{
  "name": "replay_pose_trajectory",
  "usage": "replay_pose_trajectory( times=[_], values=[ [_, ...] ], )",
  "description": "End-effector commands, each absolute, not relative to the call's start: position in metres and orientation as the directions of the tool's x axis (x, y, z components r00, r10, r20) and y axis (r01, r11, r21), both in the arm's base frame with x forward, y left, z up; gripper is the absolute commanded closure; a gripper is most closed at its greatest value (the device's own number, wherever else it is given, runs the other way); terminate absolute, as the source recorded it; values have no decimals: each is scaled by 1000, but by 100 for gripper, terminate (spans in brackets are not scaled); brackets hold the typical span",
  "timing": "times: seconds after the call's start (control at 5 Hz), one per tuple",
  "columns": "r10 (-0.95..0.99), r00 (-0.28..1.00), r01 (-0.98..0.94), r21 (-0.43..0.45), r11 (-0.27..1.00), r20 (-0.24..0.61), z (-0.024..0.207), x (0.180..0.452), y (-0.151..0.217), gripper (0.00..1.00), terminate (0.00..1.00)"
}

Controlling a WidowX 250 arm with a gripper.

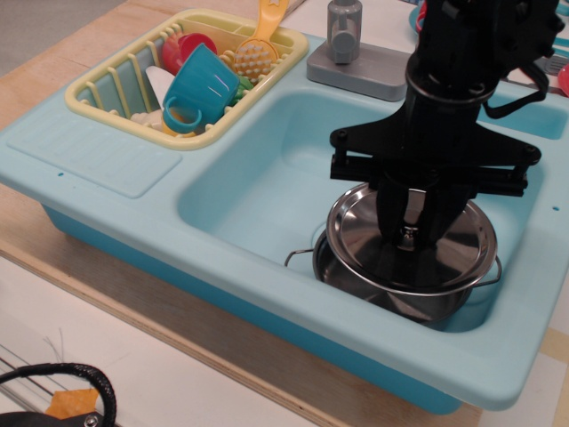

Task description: Put lid on pot or pan

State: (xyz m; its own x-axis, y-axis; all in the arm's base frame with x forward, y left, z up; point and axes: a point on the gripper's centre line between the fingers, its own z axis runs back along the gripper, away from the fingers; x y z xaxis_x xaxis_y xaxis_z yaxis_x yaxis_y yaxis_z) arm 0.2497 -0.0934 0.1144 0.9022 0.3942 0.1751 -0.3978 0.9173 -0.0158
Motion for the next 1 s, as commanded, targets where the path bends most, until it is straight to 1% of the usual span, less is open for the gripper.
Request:
replay_pose_trajectory(
  times=[0.0, 0.2, 0.4, 0.6, 0.8],
  values=[
    [409, 892, -410, -38, 911, 194, 122, 253, -88, 100, 0],
    [431, 888, -429, -44, 902, 164, 116, 253, -87, 0, 0],
    [429, 892, -426, -52, 903, 143, 115, 255, -86, 0, 0],
    [429, 892, -426, -52, 903, 143, 115, 255, -86, 0, 0],
    [429, 892, -426, -52, 903, 143, 115, 255, -86, 0, 100]
  ],
)
